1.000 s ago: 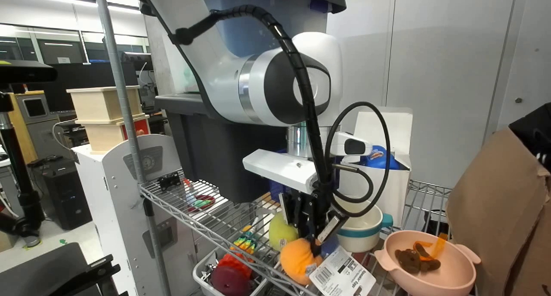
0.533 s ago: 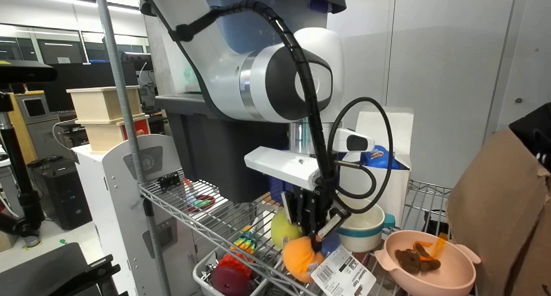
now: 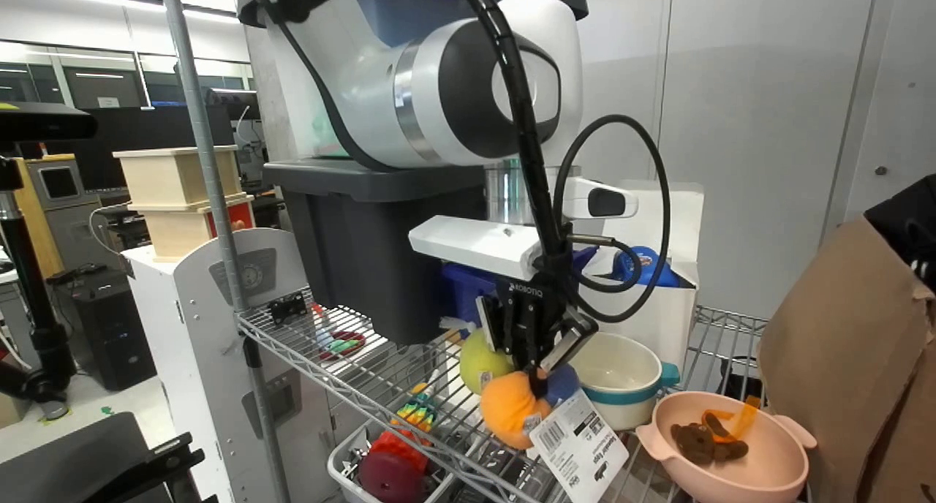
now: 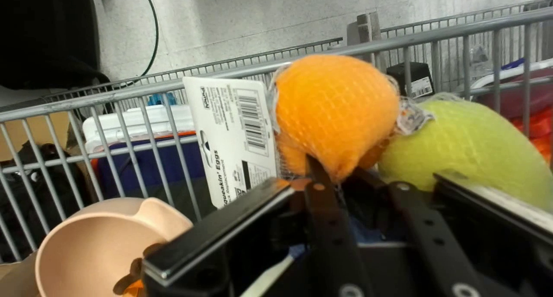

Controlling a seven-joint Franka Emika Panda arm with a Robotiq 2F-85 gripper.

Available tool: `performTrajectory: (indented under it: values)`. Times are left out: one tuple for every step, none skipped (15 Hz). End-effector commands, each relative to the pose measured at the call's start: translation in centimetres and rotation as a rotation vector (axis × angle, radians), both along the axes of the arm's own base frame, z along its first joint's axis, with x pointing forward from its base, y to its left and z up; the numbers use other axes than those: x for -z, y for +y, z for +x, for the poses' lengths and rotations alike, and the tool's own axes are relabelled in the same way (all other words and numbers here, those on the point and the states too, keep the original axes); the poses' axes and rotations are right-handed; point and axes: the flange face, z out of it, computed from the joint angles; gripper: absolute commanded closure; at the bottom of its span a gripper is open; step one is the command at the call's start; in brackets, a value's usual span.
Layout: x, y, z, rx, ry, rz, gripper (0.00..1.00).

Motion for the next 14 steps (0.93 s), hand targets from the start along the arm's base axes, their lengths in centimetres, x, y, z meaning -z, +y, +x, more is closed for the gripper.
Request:
performTrajectory:
  values:
    - [-2.4,0.1,-1.2,-0.027,-0.004,-0.009,0.97]
    - [-2.7,0.1,-1.3,-0.03,-0.004,-0.007,0.97]
    - [-3.1,0.1,-1.5,-0.035,-0.004,-0.002,0.97]
    - [-3.5,0.2,-1.7,-0.038,-0.008,-0.001,0.97]
    - [-3.8,0.3,-1.7,-0.04,-0.014,-0.001,0.97]
    - [-4.2,0.5,-1.8,-0.042,-0.02,0.001,0.97]
    - [-4.8,0.7,-1.8,-0.045,-0.028,0.006,0.97]
    - [-5.5,0.9,-1.8,-0.047,-0.037,0.01,0.97]
    - [-6.4,1.2,-1.7,-0.049,-0.047,0.019,0.97]
    - [-7.3,1.6,-1.5,-0.054,-0.06,0.024,0.97]
    - [-8.1,2.0,-1.3,-0.057,-0.074,0.028,0.97]
    - [-9.0,2.5,-1.1,-0.061,-0.091,0.031,0.97]
    - [-9.8,2.9,-0.9,-0.064,-0.108,0.033,0.97]
    - [-10.7,3.4,-0.6,-0.068,-0.125,0.037,0.97]
